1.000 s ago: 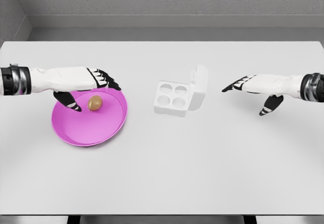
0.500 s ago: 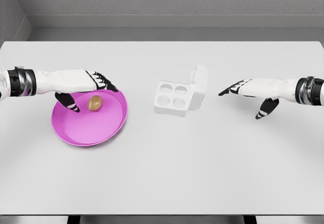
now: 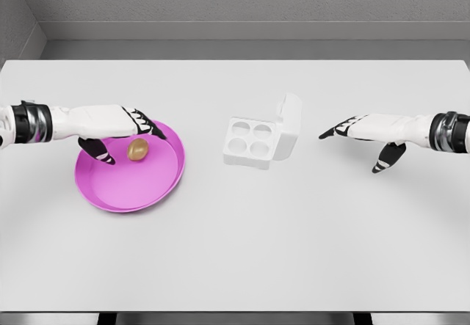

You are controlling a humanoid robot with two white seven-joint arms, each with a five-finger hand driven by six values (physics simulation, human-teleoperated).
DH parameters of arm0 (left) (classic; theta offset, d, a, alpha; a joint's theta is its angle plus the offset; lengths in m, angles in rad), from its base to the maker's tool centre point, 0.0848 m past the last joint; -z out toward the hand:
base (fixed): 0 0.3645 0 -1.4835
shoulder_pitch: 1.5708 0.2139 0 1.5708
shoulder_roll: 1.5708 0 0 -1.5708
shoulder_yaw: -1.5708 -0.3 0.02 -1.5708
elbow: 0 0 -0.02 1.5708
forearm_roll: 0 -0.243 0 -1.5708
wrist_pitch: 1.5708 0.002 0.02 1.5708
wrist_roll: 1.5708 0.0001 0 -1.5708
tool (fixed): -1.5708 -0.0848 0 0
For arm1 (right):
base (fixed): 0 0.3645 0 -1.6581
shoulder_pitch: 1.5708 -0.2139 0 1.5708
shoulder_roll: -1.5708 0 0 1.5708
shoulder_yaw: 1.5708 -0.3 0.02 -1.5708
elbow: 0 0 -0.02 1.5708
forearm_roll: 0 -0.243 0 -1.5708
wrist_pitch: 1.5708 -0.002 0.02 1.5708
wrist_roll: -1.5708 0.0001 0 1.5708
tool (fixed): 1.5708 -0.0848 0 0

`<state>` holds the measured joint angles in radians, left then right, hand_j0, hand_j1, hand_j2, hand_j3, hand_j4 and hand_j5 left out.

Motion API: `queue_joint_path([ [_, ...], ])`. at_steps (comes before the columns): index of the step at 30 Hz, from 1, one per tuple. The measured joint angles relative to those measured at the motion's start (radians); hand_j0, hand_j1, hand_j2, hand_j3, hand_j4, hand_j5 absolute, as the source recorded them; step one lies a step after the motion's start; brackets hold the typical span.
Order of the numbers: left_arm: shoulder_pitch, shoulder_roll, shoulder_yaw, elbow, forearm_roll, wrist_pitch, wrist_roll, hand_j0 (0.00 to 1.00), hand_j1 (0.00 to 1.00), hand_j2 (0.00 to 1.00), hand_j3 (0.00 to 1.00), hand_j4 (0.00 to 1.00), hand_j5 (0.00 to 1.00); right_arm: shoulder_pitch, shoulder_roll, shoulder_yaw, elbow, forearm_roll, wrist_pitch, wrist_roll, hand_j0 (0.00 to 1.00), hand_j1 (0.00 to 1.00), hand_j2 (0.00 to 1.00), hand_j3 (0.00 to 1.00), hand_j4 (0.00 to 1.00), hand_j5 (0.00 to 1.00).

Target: Pack egg into the box and close the box lid

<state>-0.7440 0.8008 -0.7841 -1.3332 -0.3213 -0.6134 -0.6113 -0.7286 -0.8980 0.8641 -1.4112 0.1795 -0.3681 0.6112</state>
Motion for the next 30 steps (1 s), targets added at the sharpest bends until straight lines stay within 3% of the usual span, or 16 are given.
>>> queue_joint_path([
  [30, 0.012, -0.031, 0.000, 0.016, -0.022, 0.000, 0.000, 0.94, 0.94, 0.94, 0.94, 0.94, 0.94, -0.009, -0.001, 0.016, 0.001, -0.001, 0.002, 0.000, 1.00, 1.00, 1.00, 1.00, 1.00, 1.00],
])
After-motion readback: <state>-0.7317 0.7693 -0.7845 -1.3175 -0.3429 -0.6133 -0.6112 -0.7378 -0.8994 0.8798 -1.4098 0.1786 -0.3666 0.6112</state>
